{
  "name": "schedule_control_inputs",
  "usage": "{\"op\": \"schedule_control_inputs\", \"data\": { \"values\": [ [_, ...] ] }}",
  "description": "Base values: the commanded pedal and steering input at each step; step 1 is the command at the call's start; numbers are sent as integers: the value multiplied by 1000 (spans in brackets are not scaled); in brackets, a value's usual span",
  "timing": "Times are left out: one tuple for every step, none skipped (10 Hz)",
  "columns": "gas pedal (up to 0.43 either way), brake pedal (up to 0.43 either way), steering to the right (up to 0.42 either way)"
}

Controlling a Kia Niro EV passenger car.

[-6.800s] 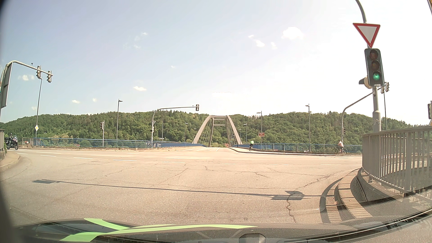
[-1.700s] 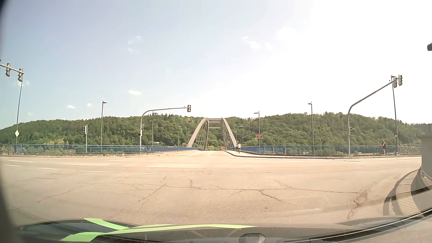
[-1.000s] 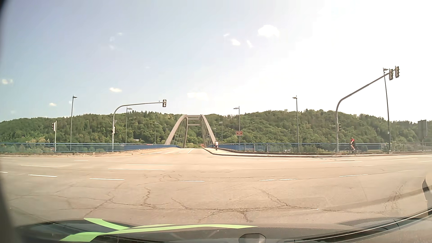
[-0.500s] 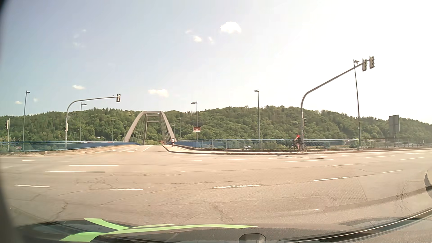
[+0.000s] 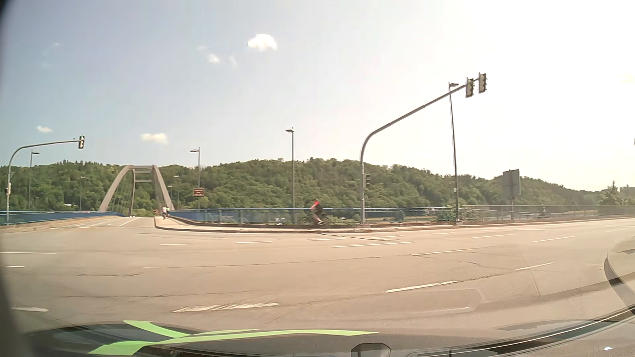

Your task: Follow the waypoints while adhering to traffic rules and regulations

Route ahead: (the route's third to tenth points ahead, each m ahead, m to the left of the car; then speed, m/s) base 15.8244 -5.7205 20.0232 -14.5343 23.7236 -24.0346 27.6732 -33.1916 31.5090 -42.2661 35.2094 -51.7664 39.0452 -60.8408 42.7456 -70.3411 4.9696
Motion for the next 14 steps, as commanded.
{"op": "schedule_control_inputs", "data": {
  "values": [
    [169, 0, 386],
    [169, 0, 384],
    [138, 0, 382],
    [138, 0, 377],
    [138, 0, 368],
    [138, 0, 358],
    [138, 0, 344],
    [150, 0, 327],
    [150, 0, 315],
    [150, 0, 309],
    [150, 0, 301],
    [150, 0, 288],
    [157, 0, 275],
    [189, 0, 258]
  ]
}}
